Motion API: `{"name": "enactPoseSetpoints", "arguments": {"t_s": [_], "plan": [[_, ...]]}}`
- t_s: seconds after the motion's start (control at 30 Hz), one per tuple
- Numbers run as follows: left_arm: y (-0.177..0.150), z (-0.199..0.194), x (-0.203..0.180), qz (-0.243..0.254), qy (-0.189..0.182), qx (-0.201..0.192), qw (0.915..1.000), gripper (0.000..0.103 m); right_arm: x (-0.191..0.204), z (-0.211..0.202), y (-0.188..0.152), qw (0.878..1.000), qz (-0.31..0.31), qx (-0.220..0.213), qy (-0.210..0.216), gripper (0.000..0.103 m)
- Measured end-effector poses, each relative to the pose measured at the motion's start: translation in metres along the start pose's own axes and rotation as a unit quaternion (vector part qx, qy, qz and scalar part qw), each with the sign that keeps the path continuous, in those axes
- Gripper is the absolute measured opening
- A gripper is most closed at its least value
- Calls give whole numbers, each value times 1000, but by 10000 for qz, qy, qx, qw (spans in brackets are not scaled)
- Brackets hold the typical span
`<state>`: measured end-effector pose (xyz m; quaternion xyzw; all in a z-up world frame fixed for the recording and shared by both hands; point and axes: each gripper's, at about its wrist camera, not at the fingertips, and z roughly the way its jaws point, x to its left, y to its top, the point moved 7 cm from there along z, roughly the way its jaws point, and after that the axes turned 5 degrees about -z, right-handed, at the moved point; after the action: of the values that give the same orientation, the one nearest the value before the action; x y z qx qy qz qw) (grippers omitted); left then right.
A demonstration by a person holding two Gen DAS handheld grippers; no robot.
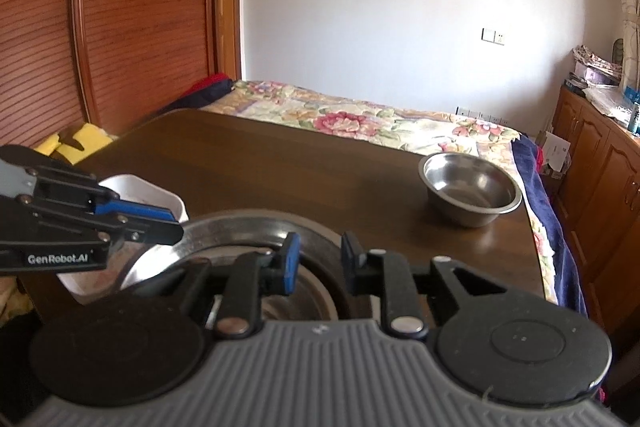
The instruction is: Organize plates and bowls
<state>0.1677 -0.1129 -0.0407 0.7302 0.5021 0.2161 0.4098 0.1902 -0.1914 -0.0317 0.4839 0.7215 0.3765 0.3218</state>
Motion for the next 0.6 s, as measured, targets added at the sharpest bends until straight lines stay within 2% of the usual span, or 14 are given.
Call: {"name": "enactPoseSetpoints", "arguments": {"t_s": [0.37,0.6], "plan": [[21,-8,-5,175,-5,-273,9995,40,-13,-9,7,9994,-52,-267,-226,24],[38,2,-5,270,-7,-322,9991,44,-32,-5,9,9986,-27,-333,-401,24]]}}
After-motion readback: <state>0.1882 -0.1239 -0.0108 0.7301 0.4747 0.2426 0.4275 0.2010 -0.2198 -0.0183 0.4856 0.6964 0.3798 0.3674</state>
